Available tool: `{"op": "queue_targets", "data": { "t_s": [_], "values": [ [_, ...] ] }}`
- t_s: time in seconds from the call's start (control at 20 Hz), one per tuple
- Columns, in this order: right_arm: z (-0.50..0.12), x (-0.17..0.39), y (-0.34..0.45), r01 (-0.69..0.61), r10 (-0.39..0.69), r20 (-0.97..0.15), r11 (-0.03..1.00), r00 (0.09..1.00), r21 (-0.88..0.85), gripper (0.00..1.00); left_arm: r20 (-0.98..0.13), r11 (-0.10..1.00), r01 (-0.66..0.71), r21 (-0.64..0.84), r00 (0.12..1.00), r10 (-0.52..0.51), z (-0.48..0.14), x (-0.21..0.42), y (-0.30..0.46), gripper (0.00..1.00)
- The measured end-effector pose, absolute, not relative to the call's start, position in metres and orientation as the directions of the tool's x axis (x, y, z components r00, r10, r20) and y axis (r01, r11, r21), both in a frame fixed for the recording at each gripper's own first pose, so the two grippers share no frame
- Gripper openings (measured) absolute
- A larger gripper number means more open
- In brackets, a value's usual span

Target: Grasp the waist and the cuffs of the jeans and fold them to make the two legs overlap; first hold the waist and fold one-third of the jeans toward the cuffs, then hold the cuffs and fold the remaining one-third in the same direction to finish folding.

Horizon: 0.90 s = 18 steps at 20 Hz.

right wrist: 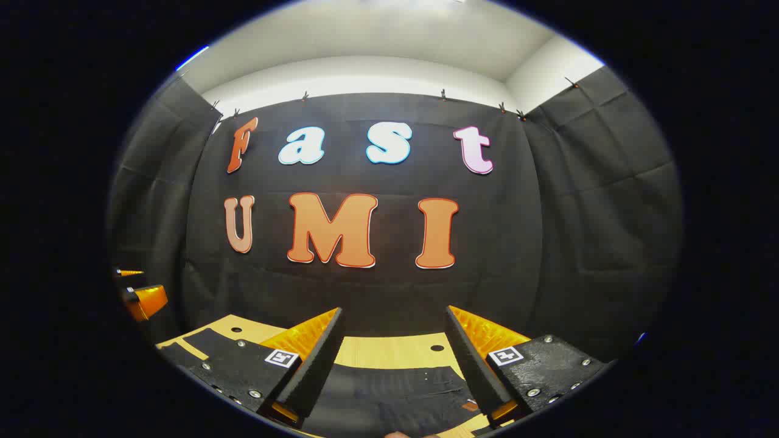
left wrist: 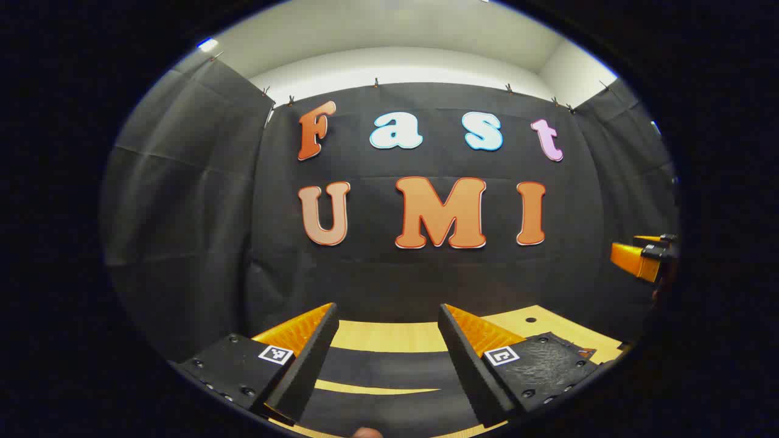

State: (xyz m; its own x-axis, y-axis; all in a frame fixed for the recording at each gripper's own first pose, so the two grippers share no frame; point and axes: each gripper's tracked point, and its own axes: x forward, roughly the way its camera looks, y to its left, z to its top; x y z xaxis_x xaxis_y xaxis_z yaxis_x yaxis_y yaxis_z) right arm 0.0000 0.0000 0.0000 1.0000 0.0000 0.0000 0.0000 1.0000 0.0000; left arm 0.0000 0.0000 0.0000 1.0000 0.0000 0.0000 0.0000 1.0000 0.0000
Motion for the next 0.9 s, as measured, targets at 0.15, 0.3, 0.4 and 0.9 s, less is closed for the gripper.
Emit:
{"op": "queue_targets", "data": {
  "t_s": [0.15,0.3,0.4,0.9],
  "values": [
    [0.009,0.009,0.016,-0.018,0.019,0.004,0.999,1.000,-0.036,0.98,0.040,0.996,-0.075,0.048,0.997,0.073,0.017,0.010,0.025,0.98],
    [0.028,0.031,0.025,-0.035,0.035,0.022,0.999,0.999,-0.013,1.00,0.076,0.992,-0.113,0.061,0.991,0.108,0.043,0.025,0.027,0.96],
    [0.050,0.041,0.030,-0.050,0.049,0.067,0.999,0.997,0.008,1.00,0.102,0.993,-0.105,0.045,0.990,0.100,0.060,0.033,0.026,0.96],
    [0.031,0.029,0.031,-0.072,0.072,0.001,0.997,0.997,0.006,1.00,0.062,0.993,-0.121,-0.016,0.991,0.122,0.048,0.036,0.047,0.98]
  ]
}}
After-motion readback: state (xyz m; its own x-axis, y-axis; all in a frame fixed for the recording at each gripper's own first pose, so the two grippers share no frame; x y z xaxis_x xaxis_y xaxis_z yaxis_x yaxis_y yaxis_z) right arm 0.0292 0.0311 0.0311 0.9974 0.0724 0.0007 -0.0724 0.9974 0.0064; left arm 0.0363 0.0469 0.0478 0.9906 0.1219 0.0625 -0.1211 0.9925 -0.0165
